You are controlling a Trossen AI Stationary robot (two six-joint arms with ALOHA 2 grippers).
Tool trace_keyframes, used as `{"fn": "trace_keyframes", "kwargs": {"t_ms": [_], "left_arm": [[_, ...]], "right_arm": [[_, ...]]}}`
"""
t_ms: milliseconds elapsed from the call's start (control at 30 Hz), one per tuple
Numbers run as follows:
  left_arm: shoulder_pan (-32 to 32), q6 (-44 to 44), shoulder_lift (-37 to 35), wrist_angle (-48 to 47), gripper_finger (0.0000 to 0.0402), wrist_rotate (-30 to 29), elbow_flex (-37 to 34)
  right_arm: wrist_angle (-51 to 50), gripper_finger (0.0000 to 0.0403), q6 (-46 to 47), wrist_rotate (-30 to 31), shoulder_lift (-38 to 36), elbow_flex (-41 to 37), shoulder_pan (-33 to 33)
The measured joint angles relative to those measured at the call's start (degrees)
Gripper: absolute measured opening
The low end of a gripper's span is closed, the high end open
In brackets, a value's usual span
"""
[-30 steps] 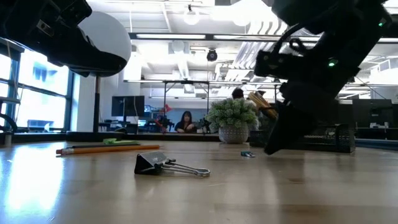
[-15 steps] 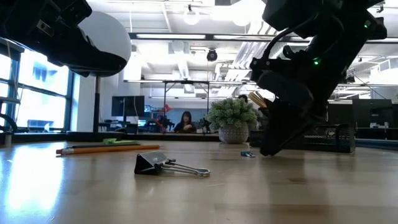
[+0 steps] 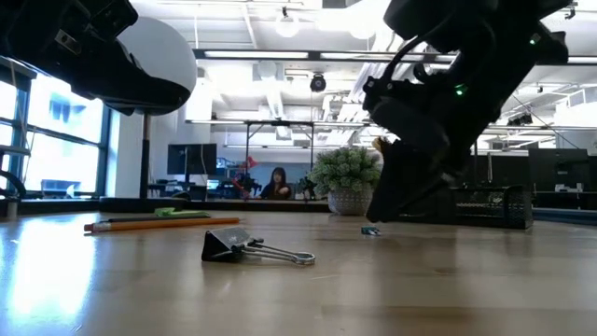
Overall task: Pick and place office supplies into organizer
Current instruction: Put the blue binder clip into the desk organizer
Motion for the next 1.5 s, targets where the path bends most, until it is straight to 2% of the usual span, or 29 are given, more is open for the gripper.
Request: {"fn": "trace_keyframes", "kwargs": {"t_ms": [467, 567, 867, 1033, 1233, 1500], "left_arm": [[-0.01, 0.02, 0.0, 0.0, 0.0001, 0.0, 0.0], [-0.02, 0.02, 0.0, -0.04, 0.0001, 0.0, 0.0], [-0.02, 0.02, 0.0, -0.07, 0.0001, 0.0, 0.0], [0.0, 0.02, 0.0, -0.07, 0.0001, 0.0, 0.0], [-0.01, 0.02, 0.0, -0.15, 0.0001, -0.01, 0.0], [-0.01, 0.02, 0.0, -0.45, 0.0001, 0.0, 0.0]], "right_arm": [[1.37, 0.0138, -3.36, -1.51, 4.06, 0.35, -1.31], [1.76, 0.0138, -8.46, -1.91, 3.96, 0.31, -1.33], [1.5, 0.0137, -33.89, -3.55, 3.98, 0.33, -1.37], [0.24, 0.0137, -43.88, -4.67, 3.85, 0.42, -1.48], [-1.19, 0.0137, -51.3, -4.85, 3.12, 0.39, -1.48], [-11.61, 0.0137, -54.33, -5.72, -2.78, -0.14, -1.14]]}}
